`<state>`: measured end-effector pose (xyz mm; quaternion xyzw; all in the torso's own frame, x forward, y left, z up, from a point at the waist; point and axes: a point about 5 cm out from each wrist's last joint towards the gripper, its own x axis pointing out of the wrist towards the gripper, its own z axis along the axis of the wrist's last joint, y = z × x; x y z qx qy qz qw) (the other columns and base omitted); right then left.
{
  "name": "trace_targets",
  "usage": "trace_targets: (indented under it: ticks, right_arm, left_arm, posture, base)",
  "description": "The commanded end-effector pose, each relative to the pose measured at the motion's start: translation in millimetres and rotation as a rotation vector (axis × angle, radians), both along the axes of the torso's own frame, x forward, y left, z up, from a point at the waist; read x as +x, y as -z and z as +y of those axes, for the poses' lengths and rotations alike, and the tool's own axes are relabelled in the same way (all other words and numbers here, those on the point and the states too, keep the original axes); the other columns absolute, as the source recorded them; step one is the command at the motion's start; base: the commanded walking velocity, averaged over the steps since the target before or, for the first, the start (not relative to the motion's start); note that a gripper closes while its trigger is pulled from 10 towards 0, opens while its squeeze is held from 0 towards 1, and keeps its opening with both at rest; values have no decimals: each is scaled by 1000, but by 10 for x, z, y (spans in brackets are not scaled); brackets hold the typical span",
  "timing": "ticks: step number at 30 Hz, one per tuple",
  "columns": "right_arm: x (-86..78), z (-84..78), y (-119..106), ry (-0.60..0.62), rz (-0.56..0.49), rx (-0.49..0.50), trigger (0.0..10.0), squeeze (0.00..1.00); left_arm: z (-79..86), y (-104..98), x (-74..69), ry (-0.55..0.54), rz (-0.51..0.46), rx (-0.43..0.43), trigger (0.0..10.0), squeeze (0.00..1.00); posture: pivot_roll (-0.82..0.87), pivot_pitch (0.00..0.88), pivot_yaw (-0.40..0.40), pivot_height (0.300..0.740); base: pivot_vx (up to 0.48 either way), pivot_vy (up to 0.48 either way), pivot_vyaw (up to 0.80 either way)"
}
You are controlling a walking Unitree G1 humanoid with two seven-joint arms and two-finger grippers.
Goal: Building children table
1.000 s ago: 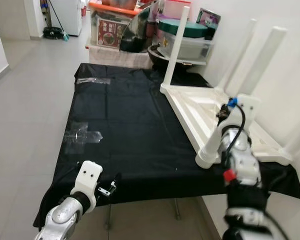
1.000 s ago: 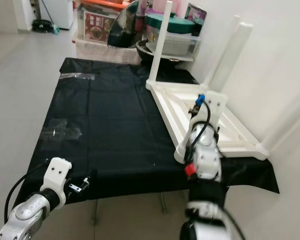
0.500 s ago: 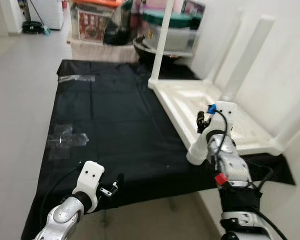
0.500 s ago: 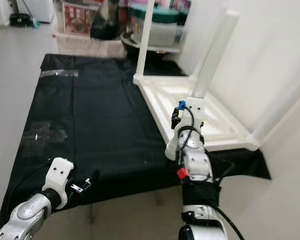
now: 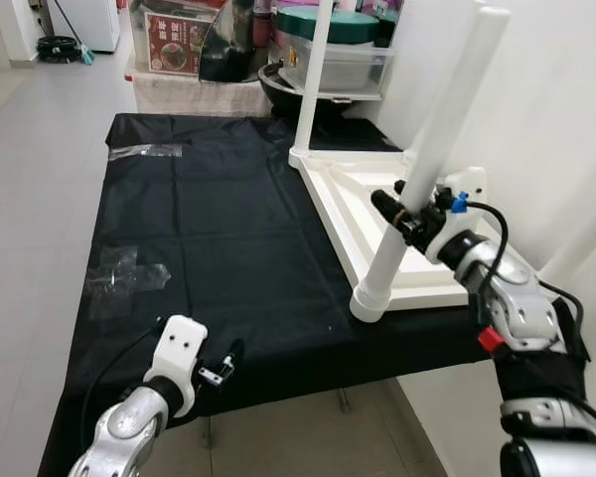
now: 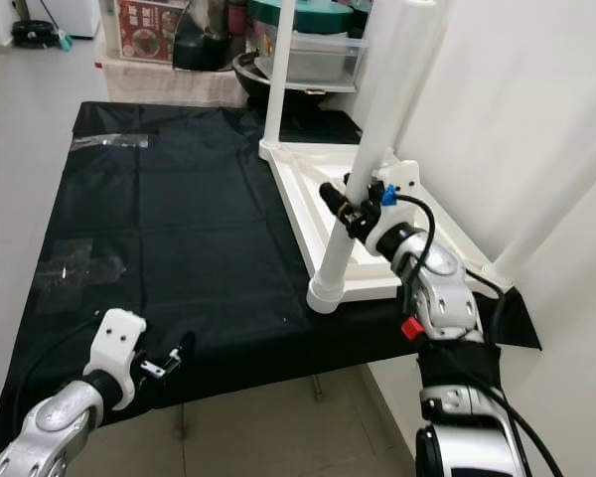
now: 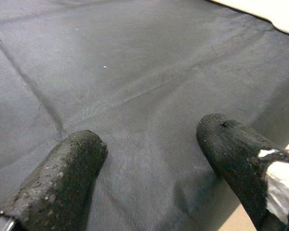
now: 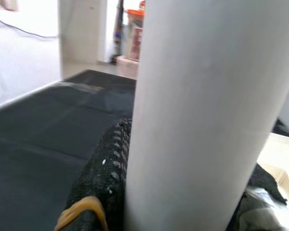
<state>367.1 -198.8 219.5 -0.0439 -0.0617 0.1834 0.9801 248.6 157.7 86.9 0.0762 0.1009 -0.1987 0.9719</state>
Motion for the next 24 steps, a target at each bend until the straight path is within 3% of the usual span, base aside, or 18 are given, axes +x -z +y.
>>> trace_targets:
  ticks: [1,2,3,4,5,7,8,10,11,12,13,14,17,18,19,20,24]
  right_arm:
    - [60,-271,274,322,135,-91,0,0]
    - [69,-421,367,525,210,-61,0,0]
    - [69,-421,367,525,210,-61,0,0]
    - [58,-506,426,642,260,-45,0,0]
    - [58,-506,426,642,260,-45,0,0]
    - [-87,-249,675,804,303,104,0,0]
    - [-87,-249,675,804,303,104,0,0]
    - [-211,112,773,801,308,169,0,0]
    - [-229,215,776,776,308,176,0,0]
    - [-229,215,776,776,308,176,0,0]
    - [-255,400,742,732,286,162,0,0]
    - [-242,504,717,673,285,183,3412,0]
    - [-232,575,699,631,286,200,3412,0]
    - [-198,646,633,541,253,226,10000,0]
    - [-179,688,586,481,227,240,10000,0]
    - [-166,643,544,463,201,250,10000,1000]
    - [-103,509,397,392,170,277,10000,1000]
  left_arm:
    - [-12,61,-21,5,29,9,10000,0]
    - [-2,61,-24,4,29,12,10000,0]
    - [-2,61,-24,4,29,12,10000,0]
    - [5,61,-26,3,29,14,10000,0]
    - [5,61,-26,3,29,14,10000,0]
    - [-14,60,-7,4,28,10,10000,0]
    - [-14,60,-7,4,28,10,10000,0]
    - [-65,55,3,21,25,9,10000,0]
    - [-77,53,3,26,24,8,10000,0]
    - [-77,53,3,26,24,8,10000,0]
    - [-65,50,8,26,24,10,10000,0]
    - [-44,51,14,21,23,13,10000,0]
    - [-30,51,18,17,23,14,10000,0]
    - [-26,51,19,13,23,14,10000,0]
    - [-26,52,19,11,23,14,10000,0]
    - [-36,57,12,11,23,13,10000,0]
    - [-50,70,-9,8,25,8,10000,0]
  posture:
    - [65,0,-158,740]
    - [65,0,-158,740]
    - [65,0,-158,740]
    - [65,0,-158,740]
    - [65,0,-158,740]
    - [64,0,-154,740]
    - [64,0,-154,740]
    - [67,0,-155,740]
    - [67,0,-155,740]
    - [67,0,-155,740]
    - [63,0,-156,740]
    - [62,0,-162,740]
    - [62,0,-162,740]
    - [63,0,-164,740]
    - [62,0,-164,740]
    - [65,0,-168,740]
    - [65,0,-170,740]
  base:
    - [0,0,0]
    - [0,0,0]
    - [0,0,0]
    - [0,0,0]
    - [0,0,0]
    - [0,0,0]
    - [0,0,0]
    - [0,0,0]
    - [0,0,0]
    - [0,0,0]
    - [0,0,0]
    - [0,0,0]
    - [0,0,0]
    - [0,0,0]
    - [0,0,0]
    - [0,0,0]
    - [0,0,0]
